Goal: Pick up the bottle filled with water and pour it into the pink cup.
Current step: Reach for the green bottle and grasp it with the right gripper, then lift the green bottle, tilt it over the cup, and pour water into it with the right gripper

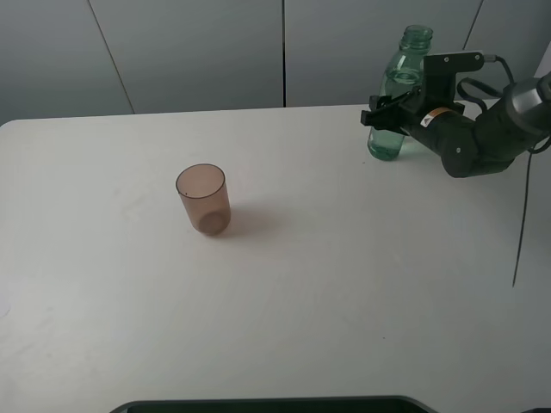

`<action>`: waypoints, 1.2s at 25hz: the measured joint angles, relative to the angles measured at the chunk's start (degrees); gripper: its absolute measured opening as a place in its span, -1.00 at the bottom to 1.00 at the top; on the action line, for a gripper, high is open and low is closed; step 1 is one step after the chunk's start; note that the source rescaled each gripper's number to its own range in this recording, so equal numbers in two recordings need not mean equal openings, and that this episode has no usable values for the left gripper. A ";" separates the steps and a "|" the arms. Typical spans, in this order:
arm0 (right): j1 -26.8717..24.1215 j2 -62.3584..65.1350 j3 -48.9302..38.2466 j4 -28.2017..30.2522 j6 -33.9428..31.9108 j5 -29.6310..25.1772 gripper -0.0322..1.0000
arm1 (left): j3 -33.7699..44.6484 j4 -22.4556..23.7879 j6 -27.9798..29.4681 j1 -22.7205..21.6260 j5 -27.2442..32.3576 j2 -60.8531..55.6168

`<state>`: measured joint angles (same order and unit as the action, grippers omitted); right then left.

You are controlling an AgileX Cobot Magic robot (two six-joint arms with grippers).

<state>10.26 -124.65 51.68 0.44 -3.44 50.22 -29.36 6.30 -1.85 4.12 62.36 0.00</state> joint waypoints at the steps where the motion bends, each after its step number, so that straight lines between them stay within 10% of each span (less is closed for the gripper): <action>1: 0.00 0.00 0.00 0.00 0.38 0.00 -0.93 | 0.00 0.00 0.00 0.00 0.00 0.00; 23: 0.00 0.00 0.00 0.21 2.18 -0.14 -0.93 | 0.00 0.00 0.00 0.00 0.00 0.00; 30: 0.00 3.33 0.00 0.42 3.80 -7.55 -0.93 | 0.00 0.00 0.00 0.00 0.00 0.00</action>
<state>10.26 -121.33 51.68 0.86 0.36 42.67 -29.36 6.30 -1.85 4.12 62.36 0.00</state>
